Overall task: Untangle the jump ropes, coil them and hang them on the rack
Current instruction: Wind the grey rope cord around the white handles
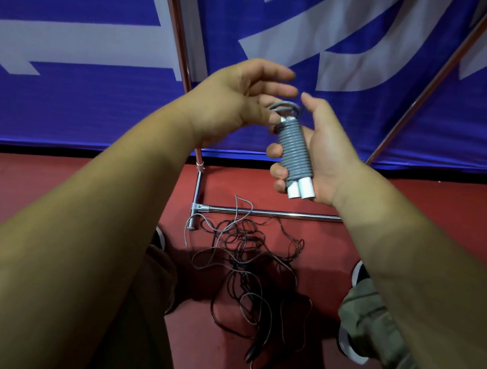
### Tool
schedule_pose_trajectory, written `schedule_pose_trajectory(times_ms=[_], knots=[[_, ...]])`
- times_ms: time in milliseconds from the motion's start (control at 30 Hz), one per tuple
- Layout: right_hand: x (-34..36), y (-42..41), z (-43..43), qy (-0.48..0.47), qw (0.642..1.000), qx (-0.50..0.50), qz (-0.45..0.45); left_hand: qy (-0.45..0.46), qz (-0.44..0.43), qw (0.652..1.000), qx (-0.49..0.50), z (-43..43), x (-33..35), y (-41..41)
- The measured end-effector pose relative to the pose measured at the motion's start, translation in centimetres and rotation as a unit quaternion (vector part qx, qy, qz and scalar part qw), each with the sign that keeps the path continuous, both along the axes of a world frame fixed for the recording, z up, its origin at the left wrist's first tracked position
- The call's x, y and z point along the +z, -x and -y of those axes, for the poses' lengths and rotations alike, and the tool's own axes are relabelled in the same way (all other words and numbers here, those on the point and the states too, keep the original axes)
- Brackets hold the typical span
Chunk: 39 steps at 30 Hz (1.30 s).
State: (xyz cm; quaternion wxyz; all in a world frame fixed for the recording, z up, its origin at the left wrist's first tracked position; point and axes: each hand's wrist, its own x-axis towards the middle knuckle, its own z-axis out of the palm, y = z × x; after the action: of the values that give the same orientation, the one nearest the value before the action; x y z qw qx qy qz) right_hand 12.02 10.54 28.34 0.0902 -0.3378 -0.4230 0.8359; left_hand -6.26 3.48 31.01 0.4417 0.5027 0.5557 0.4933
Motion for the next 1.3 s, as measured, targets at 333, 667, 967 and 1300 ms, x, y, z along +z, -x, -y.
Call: schedule_pose_trajectory(times_ms=[333, 667, 967, 1300], knots=[[-0.5, 0.8, 0.7, -0.015, 0.999, -0.031, 0.012, 0.082, 0.014, 0.990, 0.118, -0.2, -0.7, 0.1], [-0.4, 0.6, 0.9, -0.006, 1.000, -0.003, -0.004, 0.078, 0.084, 0.989, 0.095, -0.9, -2.6, -0.6], [-0.8, 0.3, 0.9, -0.002, 1.000, -0.001, 0.029, 0.106, 0.014, 0.989, 0.101, -1.4, -2.9, -1.4], [-0.5, 1.0, 1.2, 0.016, 0.999, -0.028, 0.019, 0.098, 0.117, 0.982, 0.109, -1.3, -2.8, -1.2]])
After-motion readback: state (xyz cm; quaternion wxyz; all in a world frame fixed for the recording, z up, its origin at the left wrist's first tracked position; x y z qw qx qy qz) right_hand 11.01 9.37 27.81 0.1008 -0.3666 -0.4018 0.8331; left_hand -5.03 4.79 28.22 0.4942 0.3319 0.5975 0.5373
